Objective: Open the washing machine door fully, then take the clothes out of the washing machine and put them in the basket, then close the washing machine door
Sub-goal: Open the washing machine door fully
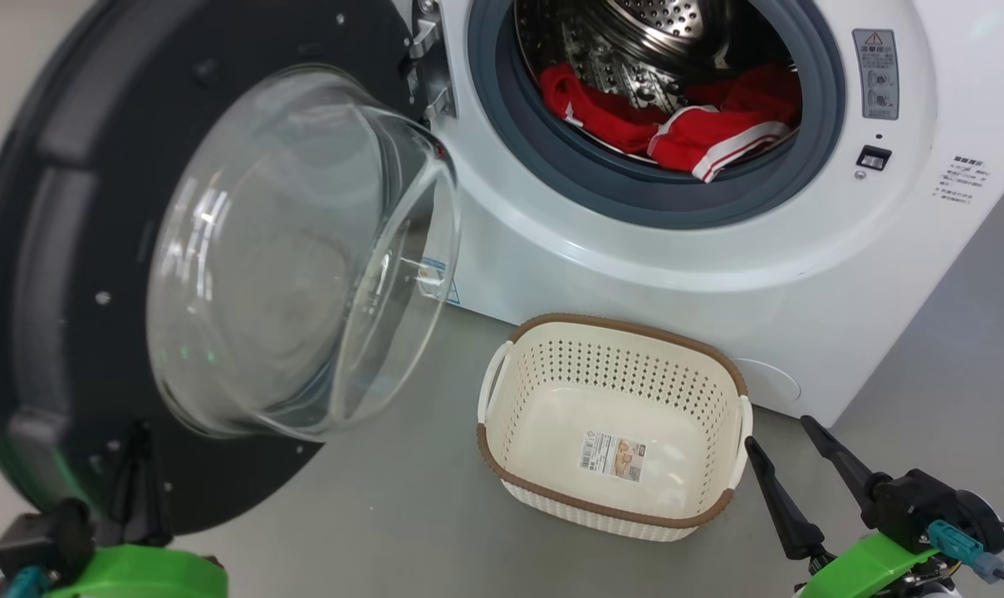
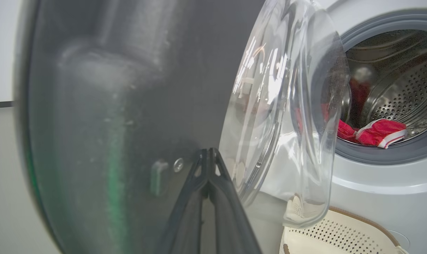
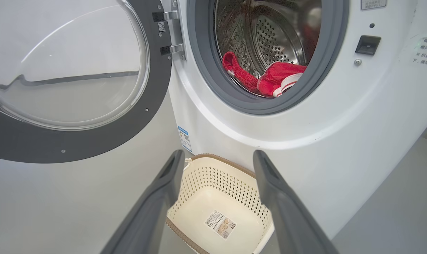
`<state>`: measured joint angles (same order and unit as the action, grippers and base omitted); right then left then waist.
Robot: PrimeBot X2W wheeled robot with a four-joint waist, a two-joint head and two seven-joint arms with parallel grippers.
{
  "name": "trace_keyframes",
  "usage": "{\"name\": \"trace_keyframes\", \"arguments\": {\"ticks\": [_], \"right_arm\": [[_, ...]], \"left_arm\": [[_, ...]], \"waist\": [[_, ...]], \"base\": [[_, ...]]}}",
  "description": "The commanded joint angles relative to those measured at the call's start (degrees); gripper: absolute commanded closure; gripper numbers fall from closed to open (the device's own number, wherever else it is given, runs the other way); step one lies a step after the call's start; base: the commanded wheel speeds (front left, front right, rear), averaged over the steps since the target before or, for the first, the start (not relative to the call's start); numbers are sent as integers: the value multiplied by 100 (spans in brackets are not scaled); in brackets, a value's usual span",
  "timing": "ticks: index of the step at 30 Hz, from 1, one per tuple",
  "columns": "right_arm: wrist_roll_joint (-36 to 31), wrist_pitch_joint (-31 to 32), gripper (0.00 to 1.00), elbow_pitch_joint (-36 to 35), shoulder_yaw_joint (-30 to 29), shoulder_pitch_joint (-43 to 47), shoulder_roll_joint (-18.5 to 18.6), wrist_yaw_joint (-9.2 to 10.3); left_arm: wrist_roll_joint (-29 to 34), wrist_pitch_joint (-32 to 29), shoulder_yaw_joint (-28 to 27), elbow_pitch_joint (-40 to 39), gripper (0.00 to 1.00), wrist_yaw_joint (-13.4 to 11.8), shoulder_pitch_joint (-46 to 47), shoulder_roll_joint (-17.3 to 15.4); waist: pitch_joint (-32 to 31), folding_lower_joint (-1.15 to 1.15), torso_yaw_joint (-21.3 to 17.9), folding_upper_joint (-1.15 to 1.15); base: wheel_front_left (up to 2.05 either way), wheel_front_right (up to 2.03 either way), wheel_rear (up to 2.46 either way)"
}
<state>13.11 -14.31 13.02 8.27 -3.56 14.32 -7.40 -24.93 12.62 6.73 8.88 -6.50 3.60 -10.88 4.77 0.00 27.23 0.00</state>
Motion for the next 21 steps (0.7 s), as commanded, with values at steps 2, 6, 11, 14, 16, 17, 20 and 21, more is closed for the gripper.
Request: {"name": "trace_keyframes", "arguments": {"ticks": [2,6,11,14,16,17,20,21], "right_arm": [[-43,-69,0,-140,119,-196,87,-9],[-51,-69,0,-153,126,-226,129,-9],[-51,-69,0,-158,134,-249,165,-9],[-56,-69,0,-157,148,-265,172,-9],[-59,-69,0,-159,152,-280,179,-9],[-59,-69,0,-161,150,-289,180,-9],[-62,-69,0,-183,147,-315,179,-9],[-65,-69,0,-195,145,-324,177,-9]], "left_arm": [[-45,98,-384,167,100,-70,425,-252],[-39,179,-521,575,100,-7,704,-315],[33,224,-709,998,100,11,1025,-393],[61,233,-857,1191,100,47,1212,-434],[122,235,-976,1250,100,59,1324,-456],[153,236,-1036,1282,100,68,1370,-466],[272,237,-1273,1421,100,124,1525,-506],[298,237,-1334,1461,100,140,1559,-514]], "waist": [[48,0,-21,0],[124,0,-51,0],[184,0,-81,0],[211,0,-101,0],[225,0,-113,0],[228,0,-120,0],[239,0,-155,0],[245,0,-166,0]], "base": [[0,0,0],[0,0,0],[0,0,0],[0,0,0],[0,0,0],[0,0,0],[0,0,0],[0,0,0]]}}
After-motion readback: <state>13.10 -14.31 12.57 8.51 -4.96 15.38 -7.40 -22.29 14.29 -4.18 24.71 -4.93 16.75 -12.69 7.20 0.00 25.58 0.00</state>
